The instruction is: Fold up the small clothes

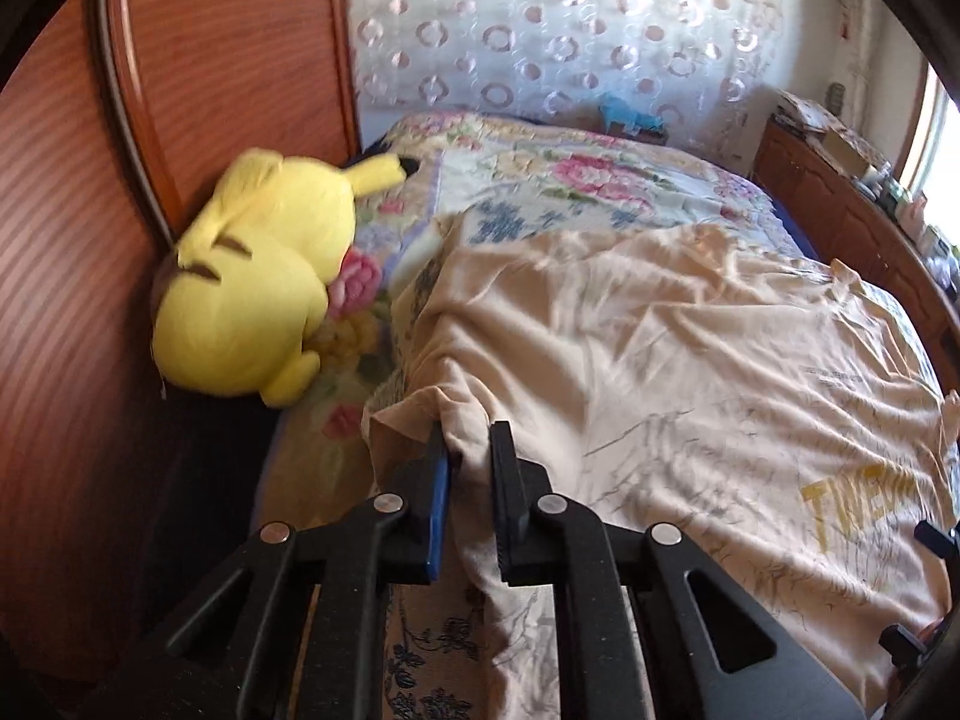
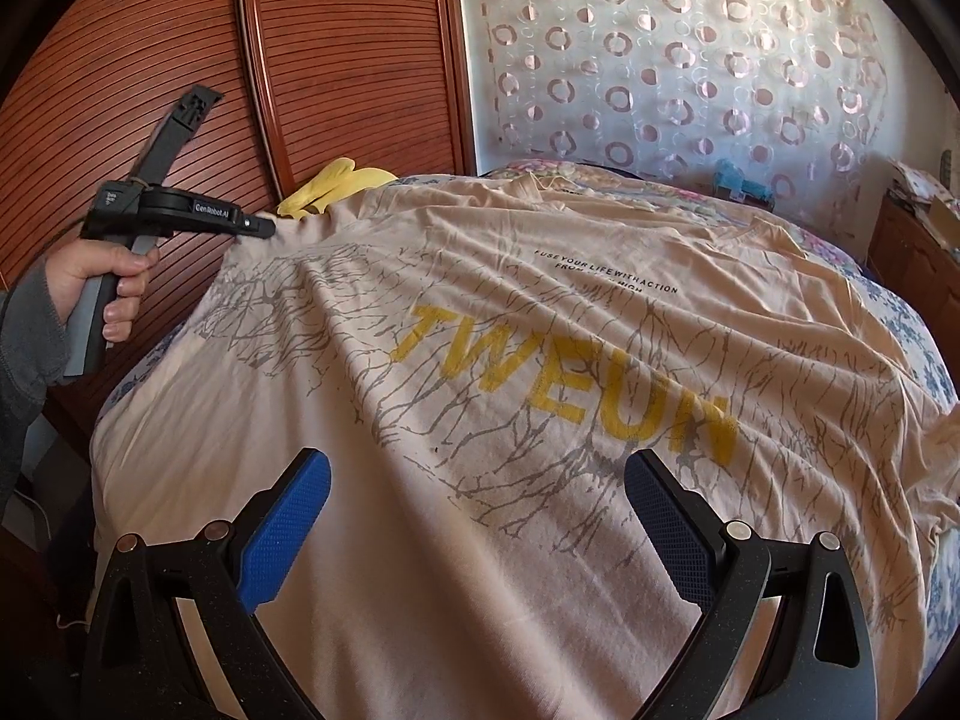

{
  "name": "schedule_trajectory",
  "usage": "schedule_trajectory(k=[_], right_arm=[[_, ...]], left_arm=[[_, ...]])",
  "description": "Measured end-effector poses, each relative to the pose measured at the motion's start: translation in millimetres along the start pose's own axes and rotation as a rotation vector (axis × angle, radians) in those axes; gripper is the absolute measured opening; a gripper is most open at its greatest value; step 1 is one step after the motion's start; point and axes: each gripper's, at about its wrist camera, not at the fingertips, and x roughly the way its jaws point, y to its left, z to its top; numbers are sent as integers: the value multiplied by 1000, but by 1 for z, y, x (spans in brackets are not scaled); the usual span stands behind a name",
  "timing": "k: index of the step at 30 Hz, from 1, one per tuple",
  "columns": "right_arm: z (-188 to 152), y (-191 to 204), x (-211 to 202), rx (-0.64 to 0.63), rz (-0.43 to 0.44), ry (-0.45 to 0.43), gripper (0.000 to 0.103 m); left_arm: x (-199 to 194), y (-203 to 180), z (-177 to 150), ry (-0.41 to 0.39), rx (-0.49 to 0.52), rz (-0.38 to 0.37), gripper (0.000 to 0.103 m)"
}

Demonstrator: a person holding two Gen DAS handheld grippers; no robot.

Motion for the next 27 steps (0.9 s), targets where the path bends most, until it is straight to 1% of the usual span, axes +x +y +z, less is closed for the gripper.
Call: schedule_trajectory(k=[3, 4, 7, 9, 12, 13, 14, 15, 17, 18, 20, 22, 24, 25, 27], right_arm=[[-1, 2, -1, -3, -4, -4, 99], [-1, 2, -1, -2, -5, -5, 99], [-2, 0, -2, 4, -7, -8, 99], [-3, 1, -3, 6, -8, -10, 99], [-3, 0, -3, 3, -7, -10, 99], [-3, 1, -3, 2, -8, -10, 99], [-4, 1, -3, 1, -8, -10, 99], [-3, 0, -2, 1, -7, -9, 99], [-3, 0, -2, 2, -7, -10, 99], [-3, 0, -3, 2, -7, -10, 99], [-4, 0, -3, 3, -7, -10, 99], [-4, -1, -3, 3, -7, -10, 99], [-4, -1, -4, 3, -7, -11, 99], [-4, -1, -4, 3, -7, -10, 99], [-4, -1, -4, 3, -7, -10, 99]], left_arm=[[-21, -21, 4, -44, 69, -39, 13], [-29, -30, 4, -55, 94, -62, 13], [-52, -56, -6, -59, 167, -145, 13], [-62, -69, -15, -58, 201, -162, 15], [-70, -71, -27, -57, 218, -184, 28], [-74, -70, -30, -61, 218, -181, 38], [-76, -67, -31, -68, 219, -177, 51], [-76, -61, -31, -74, 216, -171, 55], [-71, -57, -26, -58, 194, -164, 67], [-68, -55, -26, -52, 181, -162, 69], [-55, -49, -23, -44, 149, -152, 69], [-36, -39, -17, -13, 100, -145, 69], [-14, -29, -11, 23, 43, -157, 69], [-7, -28, -10, 32, 34, -155, 69], [13, -24, -7, 59, 26, -123, 69]])
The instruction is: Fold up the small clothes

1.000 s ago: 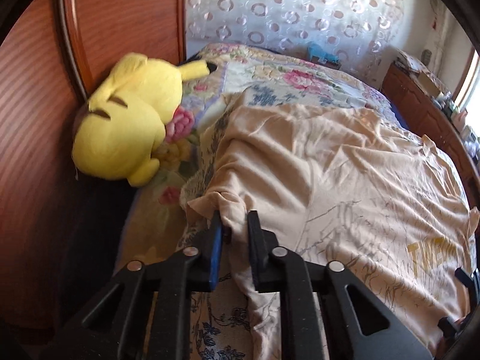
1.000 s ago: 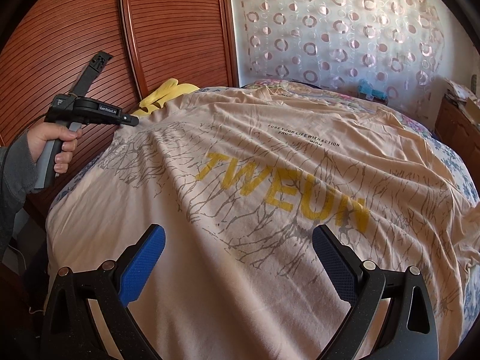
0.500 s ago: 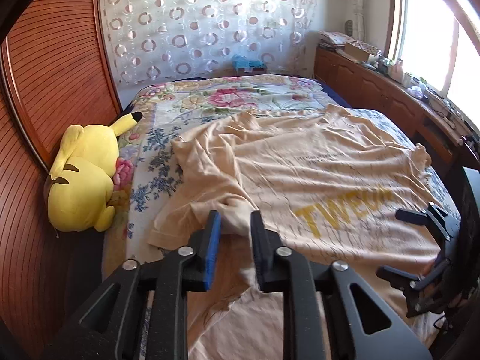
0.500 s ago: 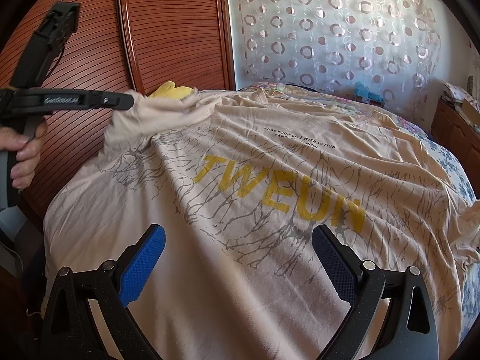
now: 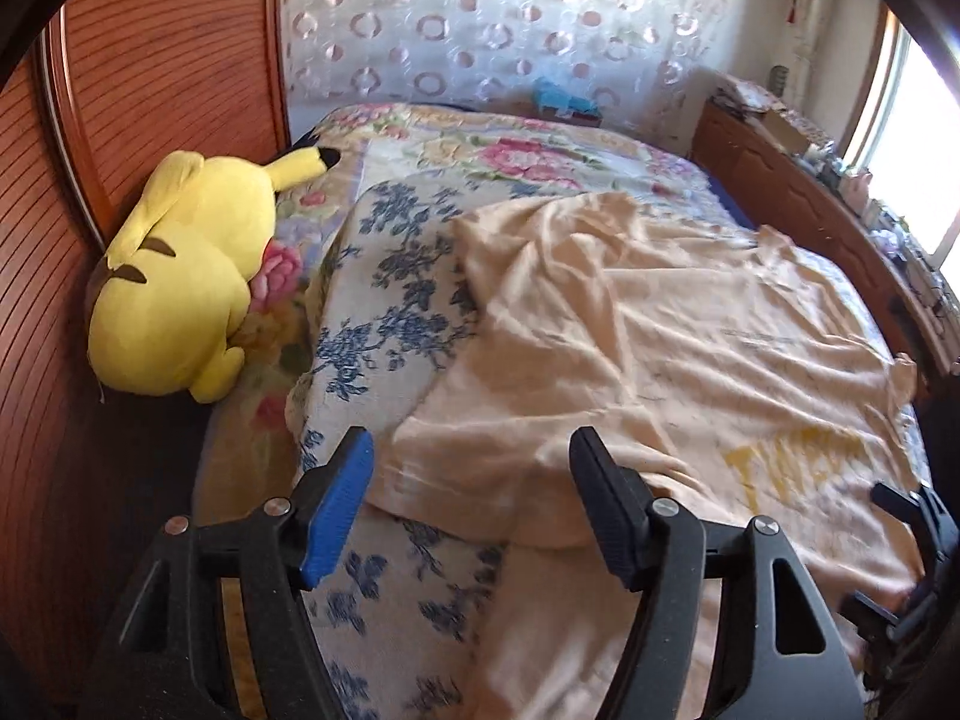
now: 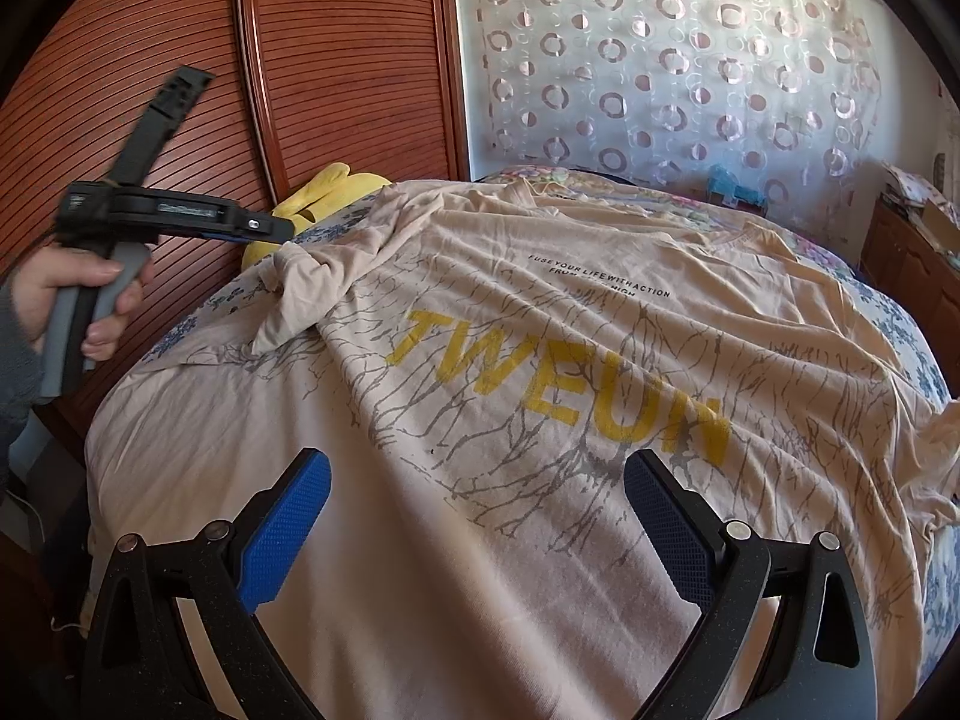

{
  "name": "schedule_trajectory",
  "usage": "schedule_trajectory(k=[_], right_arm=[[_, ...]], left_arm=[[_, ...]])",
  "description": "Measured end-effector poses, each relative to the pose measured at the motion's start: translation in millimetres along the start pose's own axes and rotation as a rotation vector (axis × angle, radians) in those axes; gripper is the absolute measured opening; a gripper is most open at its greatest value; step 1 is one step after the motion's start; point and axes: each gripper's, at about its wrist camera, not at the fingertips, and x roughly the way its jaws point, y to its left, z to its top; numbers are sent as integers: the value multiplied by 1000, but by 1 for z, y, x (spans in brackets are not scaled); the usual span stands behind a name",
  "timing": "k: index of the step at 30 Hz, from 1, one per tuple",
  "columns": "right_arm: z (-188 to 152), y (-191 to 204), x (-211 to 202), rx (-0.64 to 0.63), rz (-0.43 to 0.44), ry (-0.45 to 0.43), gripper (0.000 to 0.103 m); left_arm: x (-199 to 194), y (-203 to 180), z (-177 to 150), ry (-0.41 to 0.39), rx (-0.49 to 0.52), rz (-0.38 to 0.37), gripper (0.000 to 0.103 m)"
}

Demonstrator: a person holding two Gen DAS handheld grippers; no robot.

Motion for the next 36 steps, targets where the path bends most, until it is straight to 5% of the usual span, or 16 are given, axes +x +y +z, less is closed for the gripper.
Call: schedule_trajectory(k=[3, 7, 9, 11, 13, 16, 25, 27, 29, 36], right_arm=[[0, 0, 0, 0, 1, 0, 99], [0, 0, -1, 1, 3, -1, 99], [0, 0, -1, 1, 4, -2, 99], [0, 0, -1, 1, 3, 0, 99], [0, 0, -1, 1, 4, 0, 99], [0, -1, -1, 3, 4, -2, 99], [-3, -11, -10, 38, -2, -34, 99], [-4, -17, -12, 57, -4, -34, 99], [-5, -22, -12, 74, -7, -27, 99], [1, -35, -23, 88, -12, -40, 99]], left_arm=[[14, 0, 0, 31, 22, 42, 67], [20, -6, -8, 54, 74, 66, 54], [18, -7, -10, 47, 82, 53, 44], [16, -10, -9, 56, 89, 27, 16], [15, -17, -7, 66, 117, 45, 6], [5, -30, -1, 38, 147, 36, 6], [-79, -128, 23, -122, 319, -159, 7], [-92, -144, 26, -152, 360, -163, 20], [-97, -149, 28, -169, 376, -169, 44], [-88, -123, 15, -132, 340, -133, 49]])
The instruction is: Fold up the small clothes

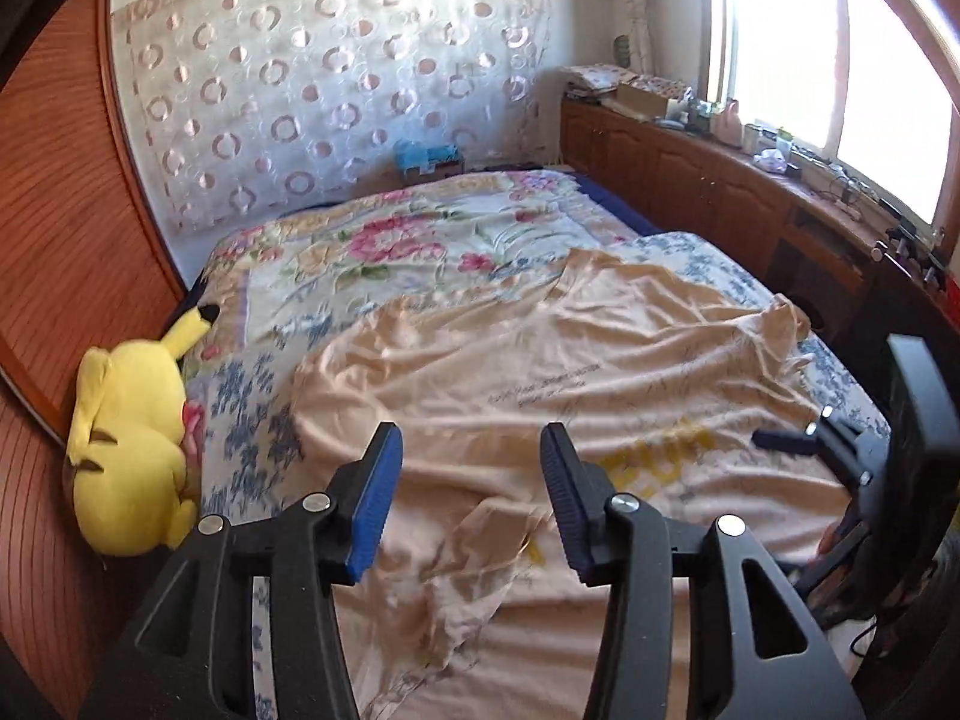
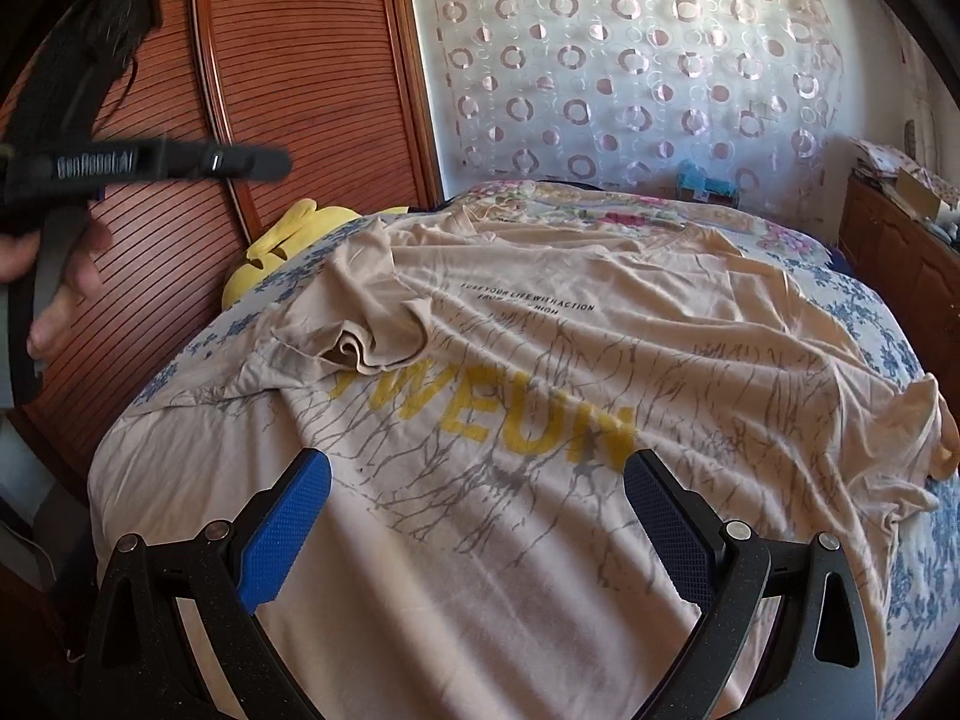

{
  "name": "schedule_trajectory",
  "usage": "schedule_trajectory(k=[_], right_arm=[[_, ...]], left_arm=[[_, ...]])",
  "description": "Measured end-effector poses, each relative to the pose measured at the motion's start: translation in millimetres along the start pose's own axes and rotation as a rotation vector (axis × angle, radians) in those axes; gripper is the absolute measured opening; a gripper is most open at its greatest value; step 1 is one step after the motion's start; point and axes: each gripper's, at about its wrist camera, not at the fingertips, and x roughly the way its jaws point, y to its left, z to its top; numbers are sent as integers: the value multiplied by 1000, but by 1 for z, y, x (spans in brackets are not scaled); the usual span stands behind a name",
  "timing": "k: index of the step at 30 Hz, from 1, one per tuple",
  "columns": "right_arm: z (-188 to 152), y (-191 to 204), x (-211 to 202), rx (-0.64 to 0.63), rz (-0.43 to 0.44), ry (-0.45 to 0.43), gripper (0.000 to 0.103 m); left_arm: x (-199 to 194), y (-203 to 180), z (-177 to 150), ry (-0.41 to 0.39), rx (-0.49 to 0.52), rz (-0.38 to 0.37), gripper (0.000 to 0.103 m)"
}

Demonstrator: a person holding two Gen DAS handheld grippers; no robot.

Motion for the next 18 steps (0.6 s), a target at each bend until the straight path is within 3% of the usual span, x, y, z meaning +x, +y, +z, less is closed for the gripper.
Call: schedule_trajectory(k=[3, 5, 13, 18], right_arm=[[5, -2, -2, -16, 9, -4, 98], [9, -3, 2, -24, 22, 1, 96], [24, -1, 23, -65, 57, 32, 91], [37, -2, 49, -64, 100, 79, 71]], left_arm=[[9, 21, -26, 49, -52, 15, 55], [16, 34, -43, 69, -87, 19, 79], [48, 59, -95, 170, -152, 38, 80], [52, 61, -107, 171, -157, 52, 80]])
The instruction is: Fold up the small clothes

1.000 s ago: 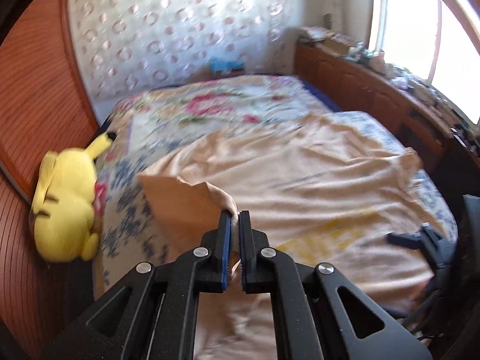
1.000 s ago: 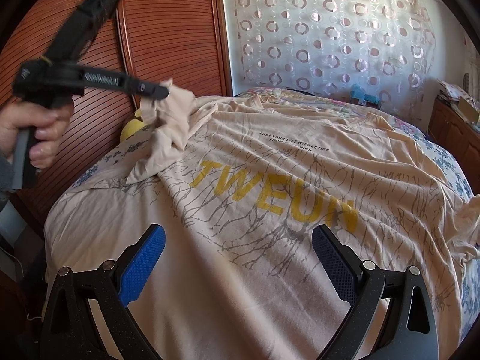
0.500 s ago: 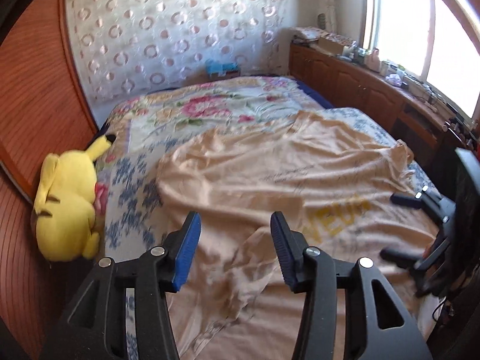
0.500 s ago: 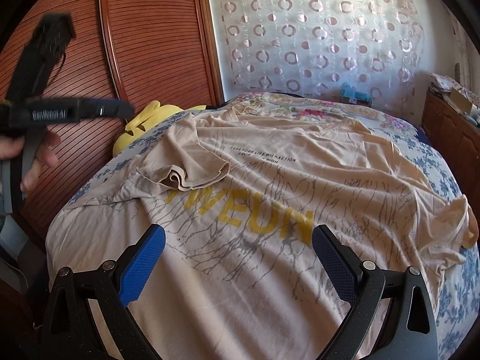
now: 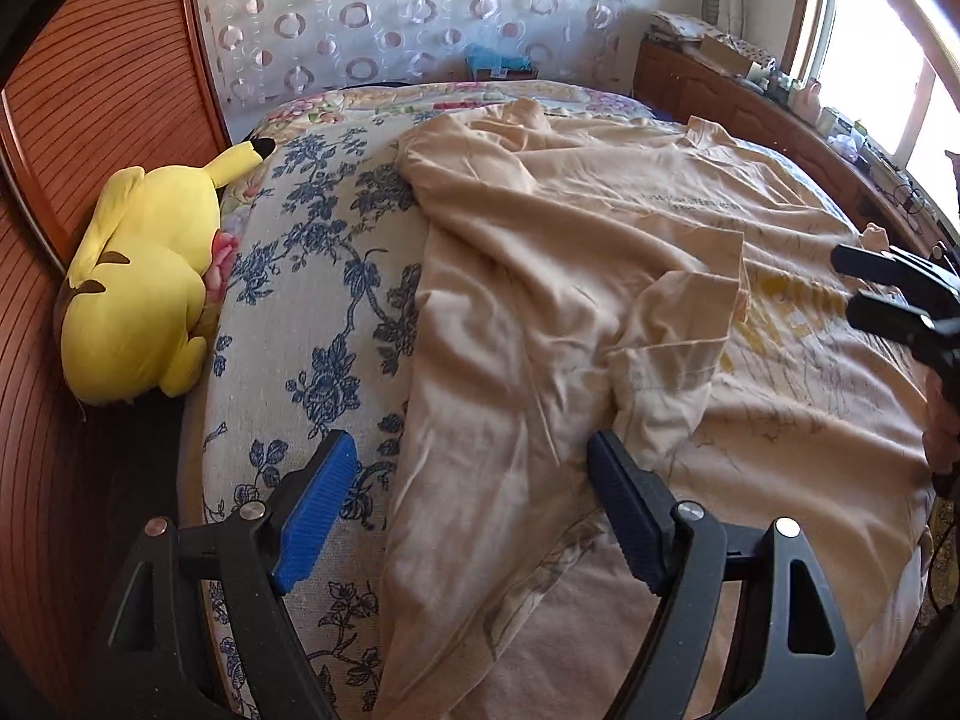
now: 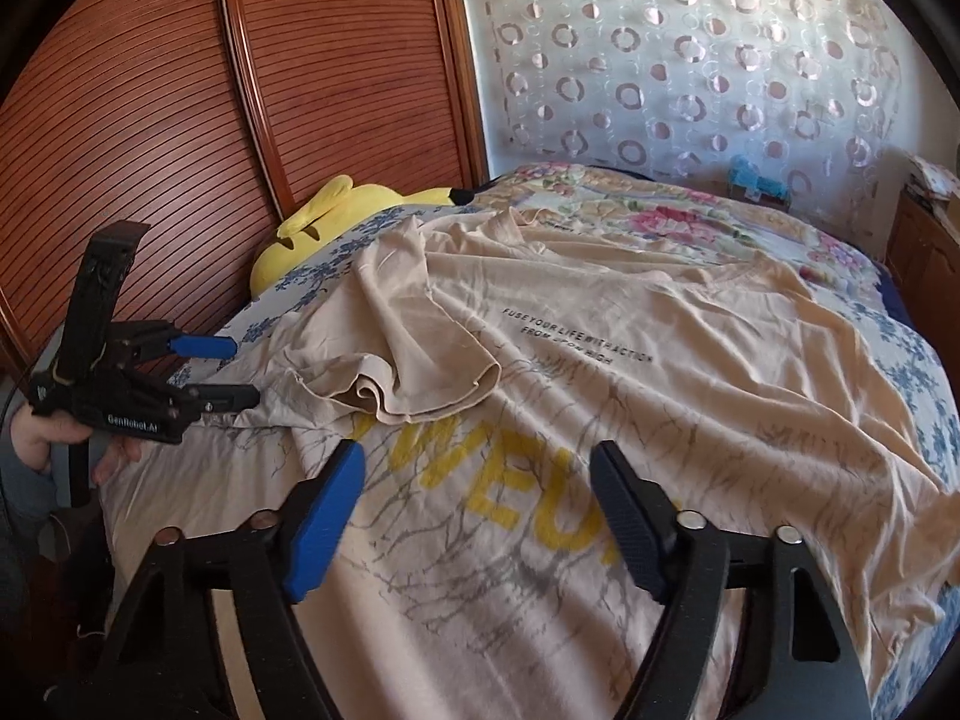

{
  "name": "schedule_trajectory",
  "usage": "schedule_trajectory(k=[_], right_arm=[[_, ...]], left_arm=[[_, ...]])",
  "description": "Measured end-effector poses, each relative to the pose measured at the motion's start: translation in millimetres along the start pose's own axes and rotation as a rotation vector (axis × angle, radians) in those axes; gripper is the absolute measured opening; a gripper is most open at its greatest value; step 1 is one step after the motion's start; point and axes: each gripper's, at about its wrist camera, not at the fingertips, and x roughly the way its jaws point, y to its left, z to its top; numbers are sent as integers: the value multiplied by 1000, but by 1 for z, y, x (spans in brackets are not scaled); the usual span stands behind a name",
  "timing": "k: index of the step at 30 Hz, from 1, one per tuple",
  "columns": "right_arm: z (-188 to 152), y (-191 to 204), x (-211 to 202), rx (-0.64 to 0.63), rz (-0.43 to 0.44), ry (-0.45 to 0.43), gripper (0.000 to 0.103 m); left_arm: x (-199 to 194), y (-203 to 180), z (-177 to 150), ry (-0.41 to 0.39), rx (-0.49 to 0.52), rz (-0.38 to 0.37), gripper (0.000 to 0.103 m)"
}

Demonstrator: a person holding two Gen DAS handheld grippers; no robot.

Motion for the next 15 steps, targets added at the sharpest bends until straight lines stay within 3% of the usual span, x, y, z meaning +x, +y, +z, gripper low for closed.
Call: schedule_trajectory(k=[6, 13, 15], right_arm=[[25, -11, 42, 44, 47, 68, 49], [42, -11, 89, 55, 23, 124, 38], [45, -8, 94, 44, 15, 119, 27]], left_arm=[[-1, 2, -4, -29, 10, 3, 82], [0, 2, -6, -44, 18, 11, 86], [0, 2, -6, -45, 17, 12, 86]])
